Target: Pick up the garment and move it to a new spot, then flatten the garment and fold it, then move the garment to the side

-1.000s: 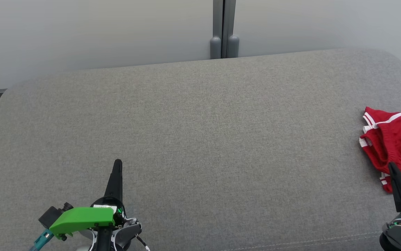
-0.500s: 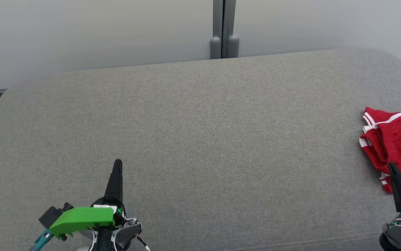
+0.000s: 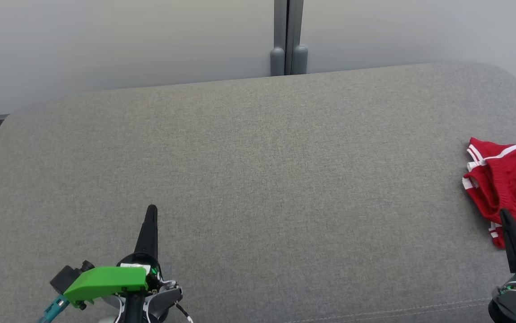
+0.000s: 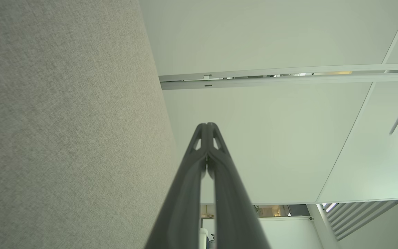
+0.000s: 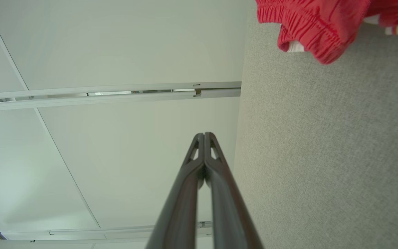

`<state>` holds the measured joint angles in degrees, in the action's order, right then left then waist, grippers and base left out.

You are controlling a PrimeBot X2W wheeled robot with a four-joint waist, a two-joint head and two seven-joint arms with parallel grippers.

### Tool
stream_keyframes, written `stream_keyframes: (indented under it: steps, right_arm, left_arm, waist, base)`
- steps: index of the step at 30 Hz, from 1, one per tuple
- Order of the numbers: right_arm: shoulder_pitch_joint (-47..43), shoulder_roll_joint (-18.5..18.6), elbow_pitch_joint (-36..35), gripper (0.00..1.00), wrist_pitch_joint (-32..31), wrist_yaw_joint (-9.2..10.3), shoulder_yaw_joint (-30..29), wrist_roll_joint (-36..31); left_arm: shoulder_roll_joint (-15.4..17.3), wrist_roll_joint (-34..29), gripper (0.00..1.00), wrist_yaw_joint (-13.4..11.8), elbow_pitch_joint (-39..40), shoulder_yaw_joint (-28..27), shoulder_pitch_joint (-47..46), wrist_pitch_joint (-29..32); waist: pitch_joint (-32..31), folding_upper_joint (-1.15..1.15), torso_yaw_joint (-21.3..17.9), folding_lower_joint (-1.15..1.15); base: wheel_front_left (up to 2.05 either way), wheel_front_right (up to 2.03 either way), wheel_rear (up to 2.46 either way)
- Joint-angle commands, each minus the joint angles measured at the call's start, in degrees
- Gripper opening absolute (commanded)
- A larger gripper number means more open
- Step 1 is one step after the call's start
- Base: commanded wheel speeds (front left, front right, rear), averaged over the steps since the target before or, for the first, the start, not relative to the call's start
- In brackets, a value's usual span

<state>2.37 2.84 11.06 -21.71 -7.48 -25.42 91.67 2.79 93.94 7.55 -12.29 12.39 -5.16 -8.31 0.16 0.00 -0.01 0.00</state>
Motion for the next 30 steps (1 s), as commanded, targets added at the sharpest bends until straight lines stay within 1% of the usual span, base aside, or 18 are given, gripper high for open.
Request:
stream_keyframes:
  steps: [1,30]
  right_arm:
    - [0.24,0.06,0.07,0.0,-0.28,-0.02,-0.1,0.32]
    - [0.24,0.06,0.07,0.0,-0.27,-0.02,-0.09,0.33]
  left_arm:
    - [0.02,0.41,0.0,0.12,-0.04,-0.23,-0.45,0.11]
    - [0.02,0.42,0.0,0.12,-0.02,-0.22,-0.44,0.1]
  waist:
    - [0.0,0.0,0.0,0.0]
    - [0.0,0.0,0.0,0.0]
  base:
    - [0.0,0.0,0.0]
    - [0.0,0.0,0.0]
